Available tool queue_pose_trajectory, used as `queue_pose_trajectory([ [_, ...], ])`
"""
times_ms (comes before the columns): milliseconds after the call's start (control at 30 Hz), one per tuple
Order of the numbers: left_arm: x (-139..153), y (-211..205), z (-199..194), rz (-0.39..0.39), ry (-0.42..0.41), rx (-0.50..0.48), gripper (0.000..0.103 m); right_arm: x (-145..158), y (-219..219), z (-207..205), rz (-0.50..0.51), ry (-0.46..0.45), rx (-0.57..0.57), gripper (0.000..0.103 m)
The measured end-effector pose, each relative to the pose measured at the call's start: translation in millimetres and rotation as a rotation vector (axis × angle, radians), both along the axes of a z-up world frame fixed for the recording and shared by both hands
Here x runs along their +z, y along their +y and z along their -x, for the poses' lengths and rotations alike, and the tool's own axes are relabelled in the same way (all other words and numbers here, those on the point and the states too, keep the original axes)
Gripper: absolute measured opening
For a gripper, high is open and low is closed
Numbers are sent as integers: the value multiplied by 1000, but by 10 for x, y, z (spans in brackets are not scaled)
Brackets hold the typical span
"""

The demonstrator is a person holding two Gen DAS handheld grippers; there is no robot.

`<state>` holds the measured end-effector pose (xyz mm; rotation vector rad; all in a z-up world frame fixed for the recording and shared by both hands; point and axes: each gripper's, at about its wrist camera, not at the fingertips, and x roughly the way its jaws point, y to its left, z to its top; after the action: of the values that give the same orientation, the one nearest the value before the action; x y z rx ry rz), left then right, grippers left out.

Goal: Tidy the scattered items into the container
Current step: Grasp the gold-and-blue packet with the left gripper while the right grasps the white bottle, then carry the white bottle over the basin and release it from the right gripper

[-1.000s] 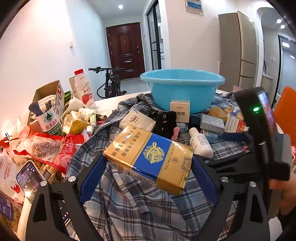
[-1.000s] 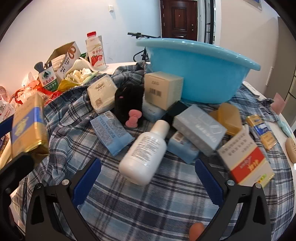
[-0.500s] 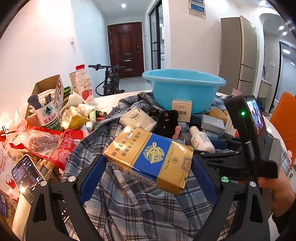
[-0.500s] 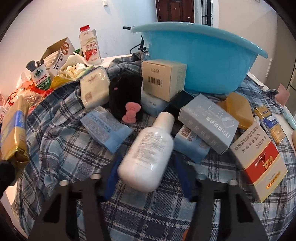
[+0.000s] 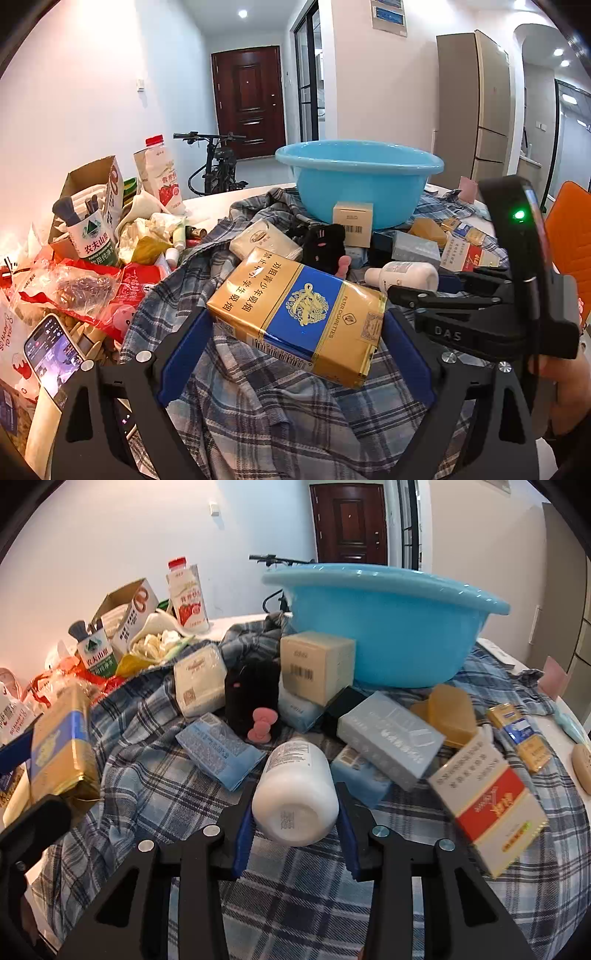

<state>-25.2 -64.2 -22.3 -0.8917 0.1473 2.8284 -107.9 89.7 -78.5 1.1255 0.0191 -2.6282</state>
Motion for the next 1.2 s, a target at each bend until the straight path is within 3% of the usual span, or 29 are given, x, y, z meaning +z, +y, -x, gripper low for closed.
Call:
queue_pose_trajectory([
  [300,96,163,32,-12,4,-9,92,248,227,-185,29,66,-16,42],
  [767,451,537,161,-35,67,8,92,876,717,-465,39,223,-76,42],
  [1200,814,892,321,-30,129,-33,92,1259,1039,-419,52,305,-111,42],
])
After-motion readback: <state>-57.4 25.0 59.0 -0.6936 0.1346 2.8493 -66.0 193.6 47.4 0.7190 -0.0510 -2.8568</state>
